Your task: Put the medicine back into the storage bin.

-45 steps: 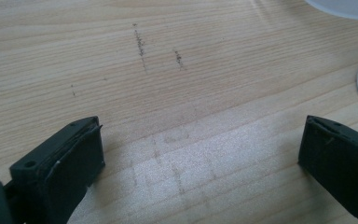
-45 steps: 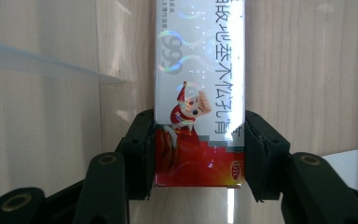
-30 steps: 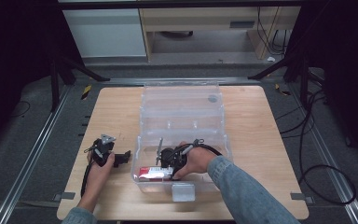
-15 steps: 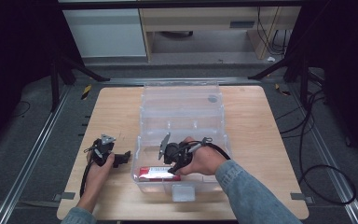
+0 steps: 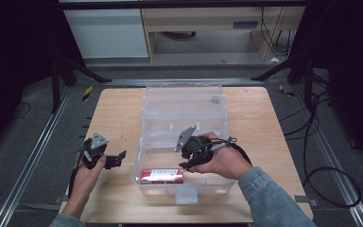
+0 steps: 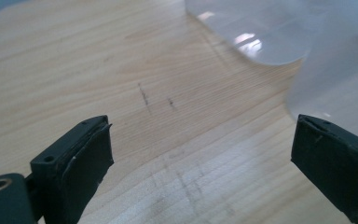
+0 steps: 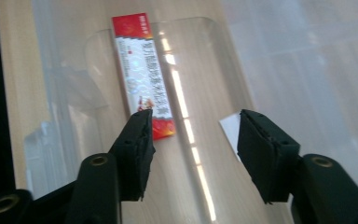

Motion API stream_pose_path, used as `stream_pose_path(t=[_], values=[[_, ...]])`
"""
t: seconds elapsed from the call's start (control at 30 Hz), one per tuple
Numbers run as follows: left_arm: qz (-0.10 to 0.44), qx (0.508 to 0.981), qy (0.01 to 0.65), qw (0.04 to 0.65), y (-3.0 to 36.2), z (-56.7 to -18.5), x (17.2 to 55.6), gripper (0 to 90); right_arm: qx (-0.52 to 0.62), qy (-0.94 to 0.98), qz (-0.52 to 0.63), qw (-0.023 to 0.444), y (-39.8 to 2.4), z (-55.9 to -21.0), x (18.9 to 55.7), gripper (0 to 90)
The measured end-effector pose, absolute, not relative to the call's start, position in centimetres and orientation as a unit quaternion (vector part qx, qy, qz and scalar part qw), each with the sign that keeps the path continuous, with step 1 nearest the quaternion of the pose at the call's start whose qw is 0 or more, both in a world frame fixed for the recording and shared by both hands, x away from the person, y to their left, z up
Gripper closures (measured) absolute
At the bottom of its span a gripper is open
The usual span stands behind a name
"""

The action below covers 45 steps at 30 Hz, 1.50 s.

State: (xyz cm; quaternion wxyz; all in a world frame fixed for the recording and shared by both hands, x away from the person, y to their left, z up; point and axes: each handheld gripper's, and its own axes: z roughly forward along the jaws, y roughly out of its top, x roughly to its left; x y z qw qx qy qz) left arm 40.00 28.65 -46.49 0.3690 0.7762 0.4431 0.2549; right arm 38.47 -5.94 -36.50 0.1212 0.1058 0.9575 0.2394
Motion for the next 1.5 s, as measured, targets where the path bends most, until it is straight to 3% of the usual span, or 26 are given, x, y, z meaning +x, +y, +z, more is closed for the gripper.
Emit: stream_pose_path(t=[0.17,0.63,0.93,1.1,1.5], values=[[0.266,0.785,0.405,0.385,28.2,-43.5,38.4,5.4,0.144,0.946,0.248,0.148,-7.9,-34.9,38.9,36.9],[0.226,0.804,0.347,0.426,26.4,-39.6,37.0,4.3,0.209,0.924,0.264,0.181,-12.5,-31.5,41.5,28.6],[0.219,0.823,0.316,0.419,25.0,-38.4,36.0,5.9,0.208,0.925,0.25,0.197,-13.3,-30.3,44.0,41.4],[0.207,0.831,0.302,0.42,24.3,-37.7,35.6,11.1,0.197,0.928,0.229,0.217,-13.3,-29.8,45.2,46.7],[0.185,0.859,0.248,0.409,21.4,-37.6,34.3,22.6,0.173,0.939,0.199,0.221,-12.4,-31.5,48.2,51.2]])
